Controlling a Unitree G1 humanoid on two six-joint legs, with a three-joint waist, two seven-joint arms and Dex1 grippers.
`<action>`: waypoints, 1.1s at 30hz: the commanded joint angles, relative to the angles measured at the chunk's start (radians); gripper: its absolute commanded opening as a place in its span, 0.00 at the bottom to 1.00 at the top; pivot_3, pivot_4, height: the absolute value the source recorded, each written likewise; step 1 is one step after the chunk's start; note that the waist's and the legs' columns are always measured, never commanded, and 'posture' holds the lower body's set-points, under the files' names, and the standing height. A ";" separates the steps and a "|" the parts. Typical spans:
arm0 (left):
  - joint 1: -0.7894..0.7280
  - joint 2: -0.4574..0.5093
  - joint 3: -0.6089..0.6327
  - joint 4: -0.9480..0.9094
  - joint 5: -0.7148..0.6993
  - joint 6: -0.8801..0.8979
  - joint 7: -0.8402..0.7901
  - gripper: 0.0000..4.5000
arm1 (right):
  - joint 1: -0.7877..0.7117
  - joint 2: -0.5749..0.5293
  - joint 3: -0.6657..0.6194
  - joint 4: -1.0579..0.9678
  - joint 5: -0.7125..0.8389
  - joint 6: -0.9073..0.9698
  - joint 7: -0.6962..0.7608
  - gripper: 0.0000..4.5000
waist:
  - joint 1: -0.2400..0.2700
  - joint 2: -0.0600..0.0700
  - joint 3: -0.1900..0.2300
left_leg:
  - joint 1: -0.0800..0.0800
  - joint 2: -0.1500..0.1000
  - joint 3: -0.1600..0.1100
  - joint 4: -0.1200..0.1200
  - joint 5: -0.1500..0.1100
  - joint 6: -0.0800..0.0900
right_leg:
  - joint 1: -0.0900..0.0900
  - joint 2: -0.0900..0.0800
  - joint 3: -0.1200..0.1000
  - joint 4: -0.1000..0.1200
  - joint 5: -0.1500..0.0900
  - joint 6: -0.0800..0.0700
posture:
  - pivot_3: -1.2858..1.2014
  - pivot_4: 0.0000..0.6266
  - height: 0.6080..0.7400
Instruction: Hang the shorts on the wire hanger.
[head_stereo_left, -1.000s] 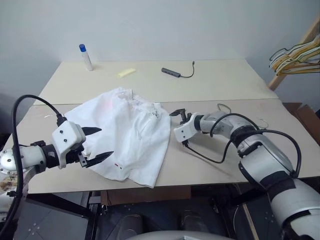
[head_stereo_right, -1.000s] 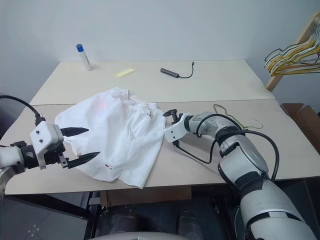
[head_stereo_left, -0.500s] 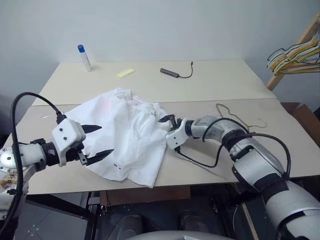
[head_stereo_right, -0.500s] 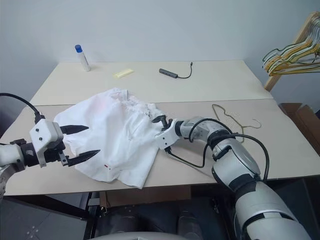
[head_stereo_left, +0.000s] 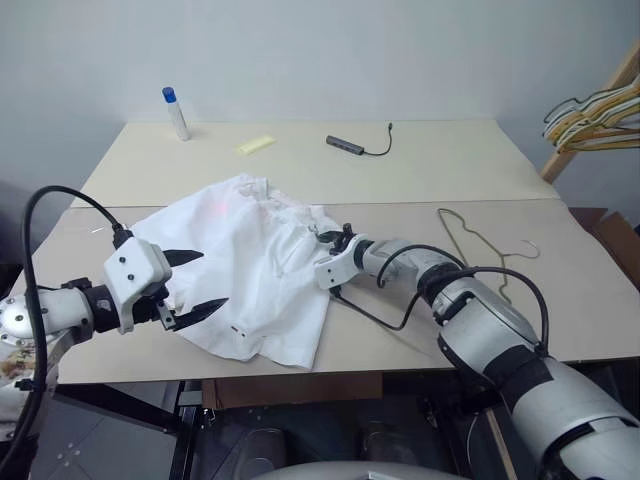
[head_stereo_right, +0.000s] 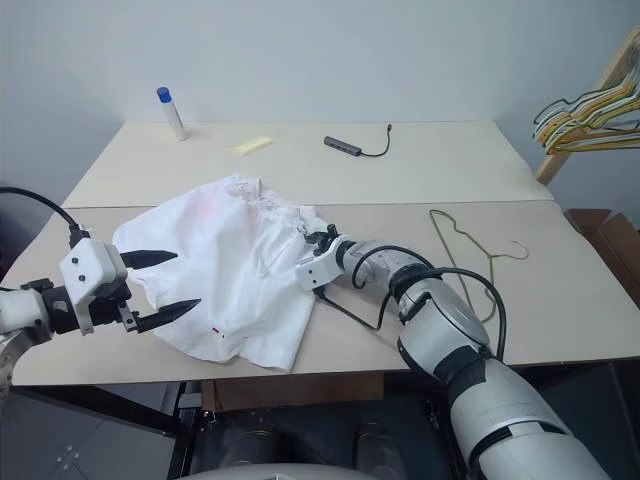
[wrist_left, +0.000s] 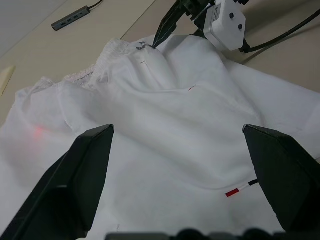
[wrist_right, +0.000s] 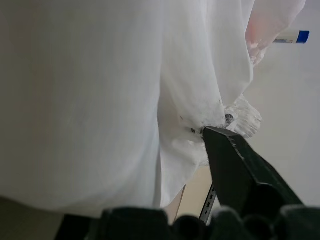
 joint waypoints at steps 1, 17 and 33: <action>-0.005 -0.004 0.009 -0.031 -0.014 -0.006 0.012 1.00 | -0.044 -0.012 -0.004 -0.004 -0.002 0.013 -0.022 0.23 | 0.000 0.000 0.000 | 0.000 0.000 0.000 0.000 0.000 0.000 | 0.000 0.000 0.000 0.000 0.000 0.000 | 0.61 0.00 1.00; -0.160 -0.030 -0.158 0.070 0.009 -0.041 -0.018 1.00 | 0.047 -0.191 -0.172 -0.056 0.122 0.224 -0.057 0.01 | -0.013 0.000 0.000 | 0.000 0.000 0.000 0.000 0.000 0.000 | 0.000 0.000 0.000 -0.001 0.000 0.000 | 0.55 0.00 1.00; -0.374 -0.074 -0.316 0.248 0.049 -0.117 -0.110 1.00 | 0.523 -0.333 -0.267 -0.960 0.224 0.470 0.340 0.01 | -0.173 -0.001 0.000 | 0.001 0.001 -0.010 0.001 -0.001 0.003 | 0.002 0.003 0.005 -0.001 0.000 0.001 | 0.50 0.00 1.00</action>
